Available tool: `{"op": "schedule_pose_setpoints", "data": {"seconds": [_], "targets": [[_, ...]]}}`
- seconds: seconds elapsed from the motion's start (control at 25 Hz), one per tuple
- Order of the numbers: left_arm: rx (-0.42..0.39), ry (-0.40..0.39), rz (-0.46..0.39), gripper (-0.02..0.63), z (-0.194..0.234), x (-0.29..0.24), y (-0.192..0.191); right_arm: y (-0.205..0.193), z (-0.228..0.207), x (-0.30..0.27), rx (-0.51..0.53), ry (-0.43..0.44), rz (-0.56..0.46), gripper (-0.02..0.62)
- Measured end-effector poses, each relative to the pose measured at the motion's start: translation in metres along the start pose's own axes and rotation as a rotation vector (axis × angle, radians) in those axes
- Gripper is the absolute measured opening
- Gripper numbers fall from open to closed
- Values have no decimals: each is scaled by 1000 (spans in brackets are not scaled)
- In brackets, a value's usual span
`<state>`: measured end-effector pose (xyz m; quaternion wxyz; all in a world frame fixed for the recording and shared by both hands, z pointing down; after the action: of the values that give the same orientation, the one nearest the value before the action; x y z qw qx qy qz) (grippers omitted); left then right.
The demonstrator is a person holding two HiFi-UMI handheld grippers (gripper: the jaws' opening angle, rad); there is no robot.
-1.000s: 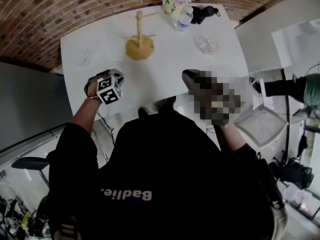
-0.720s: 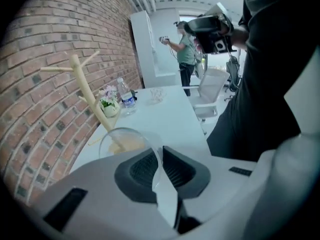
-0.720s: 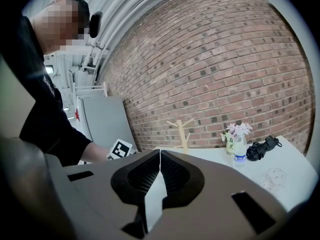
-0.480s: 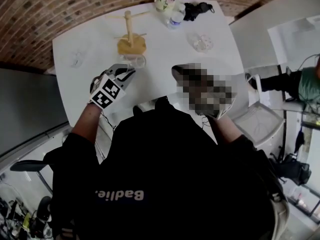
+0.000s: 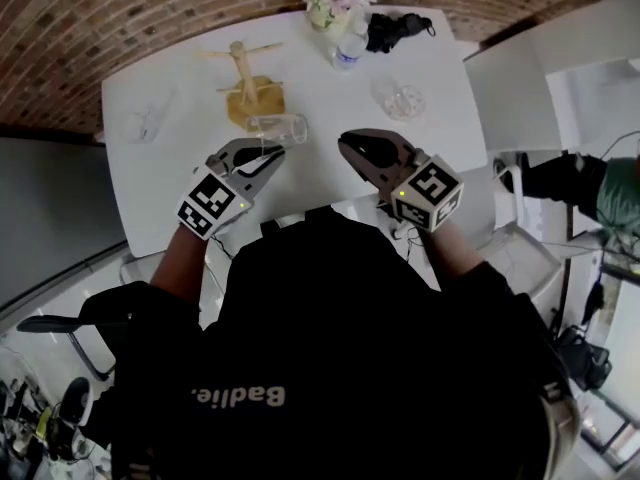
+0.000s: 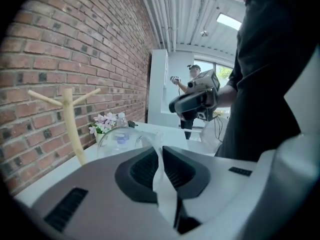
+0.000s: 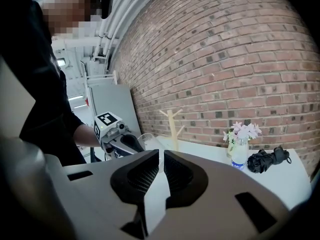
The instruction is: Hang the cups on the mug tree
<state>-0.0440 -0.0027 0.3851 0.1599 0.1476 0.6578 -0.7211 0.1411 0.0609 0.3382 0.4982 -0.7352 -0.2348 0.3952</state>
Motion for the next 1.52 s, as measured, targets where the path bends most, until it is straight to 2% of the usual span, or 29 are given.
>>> {"op": "schedule_pose_setpoints", "data": {"seconds": [0.08,0.16,0.28,0.52,0.72,0.88,1.12,1.36,1.52], "targets": [[28,-33,-56,26,-2,-5,5,-3,-10,-1,1,28,17,57],[48,-65,-100,25,-3,-10,9,-5,-19,-3,-7,63,33,133],[64,-105,-147,25,-5,-18,14,-12,-30,-6,-10,112,61,194],[127,-144,-226,25,-5,-29,21,-23,-43,-10,12,186,100,233],[190,-210,-287,25,-3,-33,33,-23,-54,-10,-54,292,83,288],[223,-259,-305,25,-6,-32,37,-21,-57,-15,-102,371,61,305],[237,-313,-326,23,-8,-36,38,-22,-52,-22,-119,475,74,316],[239,-349,-332,23,-6,-44,38,-22,-59,-29,-122,490,72,316],[249,-308,-363,25,3,-51,39,-19,-70,-33,-123,469,71,316]]}}
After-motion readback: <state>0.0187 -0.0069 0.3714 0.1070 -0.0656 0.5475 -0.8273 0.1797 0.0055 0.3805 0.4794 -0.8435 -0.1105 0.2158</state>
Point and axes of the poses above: the fingertips, and each gripper's own axes: x backward along the fingers, z to its left, y out of its top, the point moved 7 cm from there along x, backward along the fingers, and after that the axes turned 3 degrees about -y, right-handed, at the moved point
